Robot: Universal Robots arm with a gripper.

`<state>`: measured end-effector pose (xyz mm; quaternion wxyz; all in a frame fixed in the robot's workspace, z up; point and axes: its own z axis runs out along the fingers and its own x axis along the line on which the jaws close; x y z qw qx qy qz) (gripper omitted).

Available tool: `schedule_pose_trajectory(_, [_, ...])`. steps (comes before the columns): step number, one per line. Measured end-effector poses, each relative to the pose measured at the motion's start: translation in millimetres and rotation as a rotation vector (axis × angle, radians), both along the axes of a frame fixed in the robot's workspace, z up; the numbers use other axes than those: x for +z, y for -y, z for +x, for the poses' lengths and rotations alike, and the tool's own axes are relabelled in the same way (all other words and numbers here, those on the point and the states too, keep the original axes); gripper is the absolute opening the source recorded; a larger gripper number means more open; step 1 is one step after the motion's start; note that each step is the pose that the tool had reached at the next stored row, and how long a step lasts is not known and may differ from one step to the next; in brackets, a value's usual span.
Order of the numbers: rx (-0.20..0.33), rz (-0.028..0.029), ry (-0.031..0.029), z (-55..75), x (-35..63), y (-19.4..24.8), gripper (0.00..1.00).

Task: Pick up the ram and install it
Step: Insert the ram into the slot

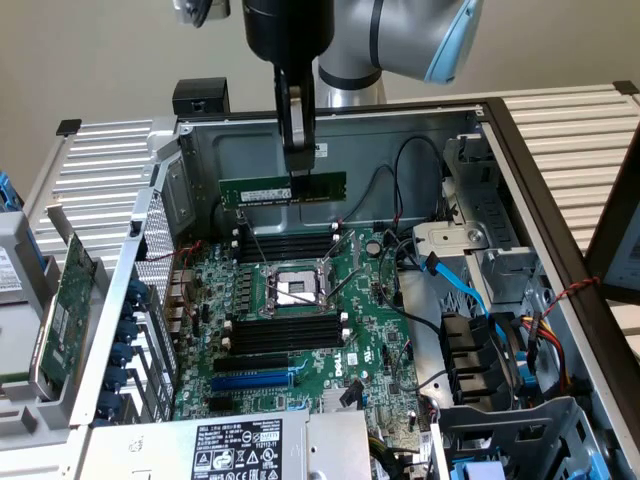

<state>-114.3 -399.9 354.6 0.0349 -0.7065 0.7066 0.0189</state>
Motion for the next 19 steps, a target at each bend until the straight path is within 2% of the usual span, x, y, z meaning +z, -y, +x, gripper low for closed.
schedule_pose_trajectory(2, [-0.001,-0.007,0.0,0.0,-1.9,0.0,0.14])
schedule_pose_trajectory(3, [-0.001,-0.0126,-0.0001,0.0,-2.5,0.0,0.14])
schedule_pose_trajectory(4, [-0.002,-0.0219,0.0001,0.0,-3.8,0.0,0.14])
schedule_pose_trajectory(5, [-0.002,-0.0259,0.0,0.0,-6.8,0.0,0.14])
schedule_pose_trajectory(7, [-0.006,-0.0258,0.0001,-0.3,-16.6,0.0,0.14])
schedule_pose_trajectory(8, [-0.009,-0.0259,0.0,-0.5,-28.1,0.0,0.14])
schedule_pose_trajectory(9, [-0.009,-0.0259,0.0,-0.5,-32.1,0.0,0.14])
schedule_pose_trajectory(14, [-0.01,-0.026,-0.0001,-0.6,-41.3,0.2,0.14])
schedule_pose_trajectory(19, [-0.01,-0.0259,0.0,-0.6,-49.7,2.4,0.14])
